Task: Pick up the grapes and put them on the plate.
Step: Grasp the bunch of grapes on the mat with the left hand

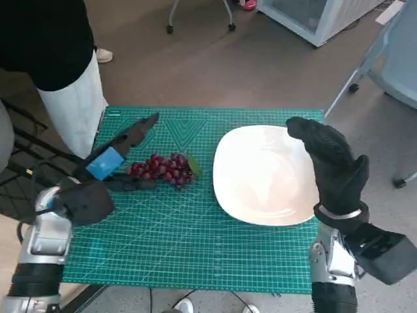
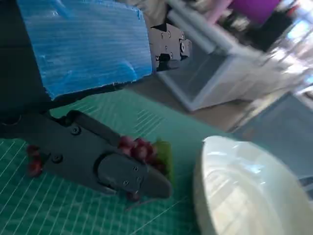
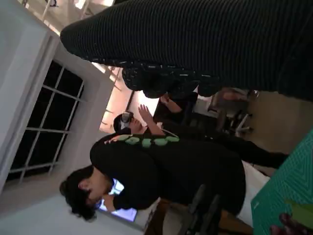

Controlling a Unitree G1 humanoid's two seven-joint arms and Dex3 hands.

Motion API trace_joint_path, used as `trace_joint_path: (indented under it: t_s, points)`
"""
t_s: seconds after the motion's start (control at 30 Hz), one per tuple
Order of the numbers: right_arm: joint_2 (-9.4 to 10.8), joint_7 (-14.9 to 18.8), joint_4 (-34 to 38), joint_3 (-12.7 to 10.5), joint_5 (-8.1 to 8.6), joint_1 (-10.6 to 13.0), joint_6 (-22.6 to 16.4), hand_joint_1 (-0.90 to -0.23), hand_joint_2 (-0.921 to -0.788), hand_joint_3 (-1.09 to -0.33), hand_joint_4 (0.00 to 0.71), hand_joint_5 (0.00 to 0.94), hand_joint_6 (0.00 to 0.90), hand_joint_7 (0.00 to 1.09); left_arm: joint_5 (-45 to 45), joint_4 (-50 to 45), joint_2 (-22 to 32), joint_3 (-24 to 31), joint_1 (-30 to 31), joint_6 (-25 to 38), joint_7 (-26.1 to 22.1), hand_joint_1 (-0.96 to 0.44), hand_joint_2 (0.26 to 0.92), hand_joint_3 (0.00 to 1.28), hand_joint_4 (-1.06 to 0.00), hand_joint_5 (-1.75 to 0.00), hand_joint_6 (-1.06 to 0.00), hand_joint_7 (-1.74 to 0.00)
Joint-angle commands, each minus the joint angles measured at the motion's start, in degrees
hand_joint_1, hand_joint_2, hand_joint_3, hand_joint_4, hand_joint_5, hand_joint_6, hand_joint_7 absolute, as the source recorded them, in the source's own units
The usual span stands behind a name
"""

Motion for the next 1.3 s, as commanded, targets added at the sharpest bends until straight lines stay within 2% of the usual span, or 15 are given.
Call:
trace_joint_path:
  t_s: [0.03, 0.4, 0.8, 1.03, 1.3]
  points:
    - [0.05, -0.32, 0.44, -0.05, -0.46, 1.43, 0.4, -0.459, -0.921, -0.586, 0.282, 0.002, 0.027, 0.52, 2.19, -2.39, -0.07, -2.04, 0.55, 4.31, 1.25, -0.5, 0.725, 0.0, 0.0, 0.0, -0.01, 0.0]
    - [-0.07, -0.49, -0.1, -0.04, -0.53, 1.65, 0.58, -0.455, -0.921, -0.588, 0.282, 0.002, 0.028, 0.52, 6.49, -6.94, 0.09, -5.7, 0.44, 13.6, 1.85, -0.4, 0.697, 0.0, 0.0, 0.0, -0.05, -0.01]
    - [0.05, -0.87, -0.04, -0.02, -0.85, 1.75, 0.52, -0.454, -0.921, -0.59, 0.282, 0.001, 0.029, 0.52, 11.0, -7.52, -0.12, -10.03, -2.04, 19.16, 2.04, -0.33, 0.686, 0.0, 0.0, 0.0, -0.08, -0.01]
    - [0.02, -0.82, 0.26, -0.15, -0.76, 1.57, 0.58, -0.454, -0.921, -0.59, 0.283, 0.002, 0.03, 0.52, 14.05, -2.76, -1.49, -13.28, -5.79, 20.95, 3.53, -0.28, 0.683, 0.0, 0.0, 0.0, -0.09, -0.01]
    - [0.1, -0.8, 0.25, -0.17, -0.68, 1.73, 0.54, -0.454, -0.921, -0.59, 0.283, 0.001, 0.03, 0.52, 17.77, 9.04, -4.37, -17.99, -13.01, 22.23, 6.08, -0.21, 0.684, 0.0, 0.0, 0.0, -0.11, -0.01]
